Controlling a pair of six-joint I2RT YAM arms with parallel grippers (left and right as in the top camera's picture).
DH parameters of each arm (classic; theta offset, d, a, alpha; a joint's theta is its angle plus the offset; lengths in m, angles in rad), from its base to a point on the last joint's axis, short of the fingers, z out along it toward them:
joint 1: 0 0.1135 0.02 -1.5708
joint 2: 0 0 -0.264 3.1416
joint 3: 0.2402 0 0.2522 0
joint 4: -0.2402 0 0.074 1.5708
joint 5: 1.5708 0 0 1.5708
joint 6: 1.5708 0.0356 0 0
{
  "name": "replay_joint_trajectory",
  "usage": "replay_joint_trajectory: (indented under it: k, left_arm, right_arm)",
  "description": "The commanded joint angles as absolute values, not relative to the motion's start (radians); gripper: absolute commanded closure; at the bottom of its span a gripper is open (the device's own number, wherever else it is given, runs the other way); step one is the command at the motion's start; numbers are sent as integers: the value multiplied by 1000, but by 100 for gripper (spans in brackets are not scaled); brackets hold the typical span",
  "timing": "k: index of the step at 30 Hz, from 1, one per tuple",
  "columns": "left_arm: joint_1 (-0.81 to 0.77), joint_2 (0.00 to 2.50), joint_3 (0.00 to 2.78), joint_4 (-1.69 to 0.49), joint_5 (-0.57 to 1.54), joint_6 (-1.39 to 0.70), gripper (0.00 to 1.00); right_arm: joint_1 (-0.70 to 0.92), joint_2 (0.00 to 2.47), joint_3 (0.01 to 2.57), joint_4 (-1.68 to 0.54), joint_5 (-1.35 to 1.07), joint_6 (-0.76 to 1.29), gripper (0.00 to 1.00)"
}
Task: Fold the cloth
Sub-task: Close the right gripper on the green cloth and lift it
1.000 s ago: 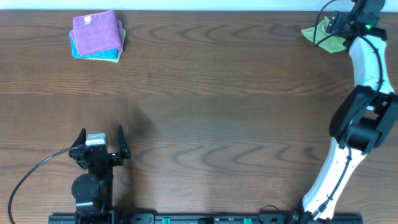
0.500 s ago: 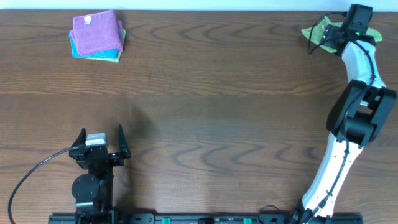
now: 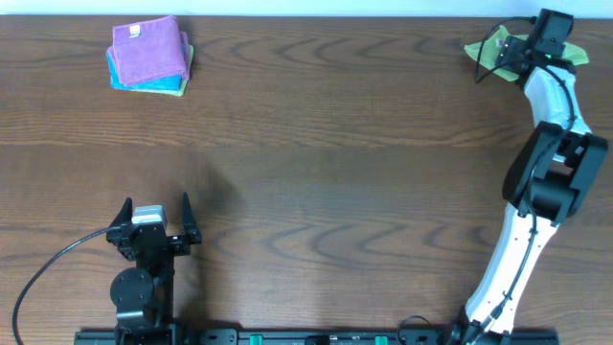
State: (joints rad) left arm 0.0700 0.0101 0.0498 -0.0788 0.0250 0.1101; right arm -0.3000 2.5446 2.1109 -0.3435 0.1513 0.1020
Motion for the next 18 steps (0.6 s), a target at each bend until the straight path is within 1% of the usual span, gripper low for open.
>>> replay_joint_trajectory:
  k: [1, 4, 6, 9, 11, 13, 17, 18]
  left_arm:
    - [72, 4, 15, -97, 12, 128, 5]
    - [72, 4, 15, -97, 11, 128, 4]
    - [72, 4, 15, -97, 11, 128, 5]
    - [72, 4, 15, -97, 11, 128, 5]
    - [72, 4, 15, -97, 11, 128, 5]
    - [72, 4, 15, -97, 11, 128, 5]
    - [72, 4, 15, -97, 12, 128, 5]
    - [72, 4, 15, -97, 11, 128, 5]
  right_arm:
    - [-307, 2584, 2128, -328, 154, 126, 27]
    - [-307, 2587, 2128, -308, 153, 153, 37]
    - [-307, 2587, 2128, -298, 153, 168, 47]
    - [-307, 2587, 2128, -300, 152, 191, 70]
    - [-306, 2586, 2128, -307, 149, 208, 81]
    - [-301, 2578, 2128, -317, 138, 213, 86]
    - [-289, 2531, 2128, -364, 135, 192, 87]
    - [-287, 2516, 2128, -378, 135, 181, 89]
